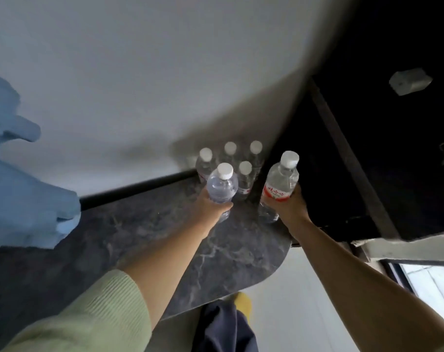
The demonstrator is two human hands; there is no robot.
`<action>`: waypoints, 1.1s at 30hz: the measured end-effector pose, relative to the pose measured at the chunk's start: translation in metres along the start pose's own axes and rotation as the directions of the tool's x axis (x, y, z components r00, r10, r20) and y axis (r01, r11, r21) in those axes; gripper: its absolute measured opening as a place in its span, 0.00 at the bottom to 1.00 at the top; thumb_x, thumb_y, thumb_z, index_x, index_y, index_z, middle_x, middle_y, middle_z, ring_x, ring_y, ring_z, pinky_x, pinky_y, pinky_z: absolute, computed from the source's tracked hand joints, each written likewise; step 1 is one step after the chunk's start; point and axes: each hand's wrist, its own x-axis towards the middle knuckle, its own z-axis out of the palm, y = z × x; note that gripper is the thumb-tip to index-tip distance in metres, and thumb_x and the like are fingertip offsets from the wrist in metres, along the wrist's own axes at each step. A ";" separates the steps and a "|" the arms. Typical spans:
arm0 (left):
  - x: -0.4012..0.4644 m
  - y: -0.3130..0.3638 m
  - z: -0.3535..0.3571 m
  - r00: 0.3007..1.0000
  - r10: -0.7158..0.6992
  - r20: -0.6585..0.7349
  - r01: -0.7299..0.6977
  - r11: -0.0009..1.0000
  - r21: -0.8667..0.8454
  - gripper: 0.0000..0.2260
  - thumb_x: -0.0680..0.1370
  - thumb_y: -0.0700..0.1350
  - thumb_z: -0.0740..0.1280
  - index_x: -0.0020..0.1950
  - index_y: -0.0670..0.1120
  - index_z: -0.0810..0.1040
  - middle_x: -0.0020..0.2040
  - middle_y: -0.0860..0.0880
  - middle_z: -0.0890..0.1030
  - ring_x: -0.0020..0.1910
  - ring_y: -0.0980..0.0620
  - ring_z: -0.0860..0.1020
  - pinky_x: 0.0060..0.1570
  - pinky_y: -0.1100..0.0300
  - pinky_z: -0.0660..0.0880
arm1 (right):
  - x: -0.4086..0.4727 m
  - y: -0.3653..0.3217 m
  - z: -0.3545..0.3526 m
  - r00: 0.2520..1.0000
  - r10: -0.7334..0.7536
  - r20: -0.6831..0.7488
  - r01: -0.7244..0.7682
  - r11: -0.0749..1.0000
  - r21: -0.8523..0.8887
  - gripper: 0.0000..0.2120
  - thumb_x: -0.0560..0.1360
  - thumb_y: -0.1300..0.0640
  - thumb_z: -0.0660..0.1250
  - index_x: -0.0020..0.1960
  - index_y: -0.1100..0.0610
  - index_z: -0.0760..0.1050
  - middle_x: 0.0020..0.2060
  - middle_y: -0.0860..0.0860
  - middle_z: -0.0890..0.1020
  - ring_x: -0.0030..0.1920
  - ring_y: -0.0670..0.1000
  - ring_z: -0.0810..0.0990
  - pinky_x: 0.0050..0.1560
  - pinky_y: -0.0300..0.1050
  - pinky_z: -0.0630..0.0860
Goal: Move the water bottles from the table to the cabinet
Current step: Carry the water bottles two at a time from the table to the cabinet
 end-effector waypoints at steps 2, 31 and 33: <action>0.022 -0.007 0.008 0.998 0.026 -0.055 -0.029 0.998 -0.056 0.25 0.70 0.33 0.74 0.61 0.51 0.73 0.50 0.51 0.82 0.48 0.54 0.80 0.47 0.65 0.76 | 0.023 0.011 0.012 0.999 0.004 -0.034 -0.003 1.000 0.010 0.32 0.66 0.61 0.80 0.65 0.57 0.70 0.54 0.51 0.79 0.57 0.52 0.78 0.60 0.47 0.73; 0.087 -0.057 0.019 0.990 0.043 -0.132 -0.039 0.999 0.037 0.27 0.69 0.33 0.75 0.64 0.46 0.70 0.54 0.51 0.78 0.46 0.60 0.77 0.37 0.81 0.69 | 0.074 0.072 0.051 0.990 0.135 0.044 -0.129 0.983 -0.130 0.51 0.61 0.49 0.79 0.76 0.48 0.54 0.70 0.52 0.72 0.69 0.56 0.71 0.69 0.58 0.69; 0.078 -0.053 0.012 0.991 0.065 -0.120 -0.062 0.998 0.034 0.28 0.69 0.34 0.76 0.66 0.46 0.69 0.56 0.49 0.80 0.43 0.65 0.78 0.37 0.77 0.72 | 0.065 0.068 0.046 0.987 0.151 0.055 -0.144 0.984 -0.109 0.53 0.61 0.51 0.80 0.77 0.46 0.52 0.72 0.52 0.70 0.71 0.56 0.69 0.71 0.60 0.67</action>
